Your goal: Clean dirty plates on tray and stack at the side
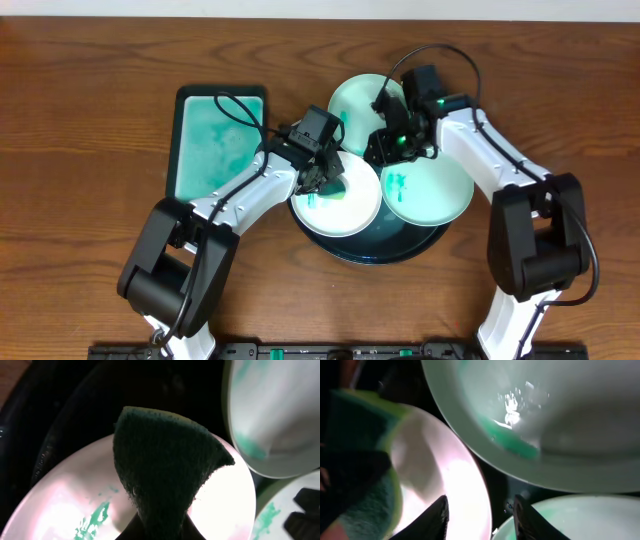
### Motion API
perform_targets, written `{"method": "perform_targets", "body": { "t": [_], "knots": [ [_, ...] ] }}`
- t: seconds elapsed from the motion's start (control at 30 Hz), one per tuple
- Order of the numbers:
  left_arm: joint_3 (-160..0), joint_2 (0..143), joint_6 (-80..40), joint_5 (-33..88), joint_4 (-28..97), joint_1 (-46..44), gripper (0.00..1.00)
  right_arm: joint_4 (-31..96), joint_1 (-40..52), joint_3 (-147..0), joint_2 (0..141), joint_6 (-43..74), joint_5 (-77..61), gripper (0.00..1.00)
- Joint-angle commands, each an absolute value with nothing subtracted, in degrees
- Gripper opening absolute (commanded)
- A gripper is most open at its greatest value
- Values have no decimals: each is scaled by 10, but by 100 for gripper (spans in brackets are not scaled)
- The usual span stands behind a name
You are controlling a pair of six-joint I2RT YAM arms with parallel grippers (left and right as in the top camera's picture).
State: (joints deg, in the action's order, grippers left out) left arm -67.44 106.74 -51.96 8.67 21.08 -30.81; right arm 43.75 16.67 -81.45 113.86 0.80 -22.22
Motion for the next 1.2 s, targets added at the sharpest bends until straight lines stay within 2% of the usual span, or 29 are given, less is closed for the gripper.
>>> {"method": "perform_targets", "body": {
  "t": [0.0, 0.37, 0.67, 0.73, 0.83, 1.0, 1.17],
  "knots": [
    [-685, 1075, -526, 74, 215, -306, 7, 442, 179, -815, 1136, -14, -185, 37],
    [-685, 1075, -578, 72, 265, -319, 7, 426, 198, -800, 1137, -18, -185, 41],
    [-685, 1075, -585, 52, 265, -349, 7, 429, 203, -800, 1174, -13, -185, 40],
    [-685, 1075, -589, 50, 265, -349, 14, 431, 203, -800, 1173, -13, -184, 40],
    [-685, 1075, -588, 48, 262, -349, 46, 427, 203, -801, 1173, -14, -179, 40],
    [-685, 1075, -551, 46, 249, -348, 54, 427, 203, -801, 1174, -14, -164, 38],
    [-685, 1075, -523, 46, 252, -347, 54, 429, 203, -800, 1179, -14, -155, 38]
  ]
}}
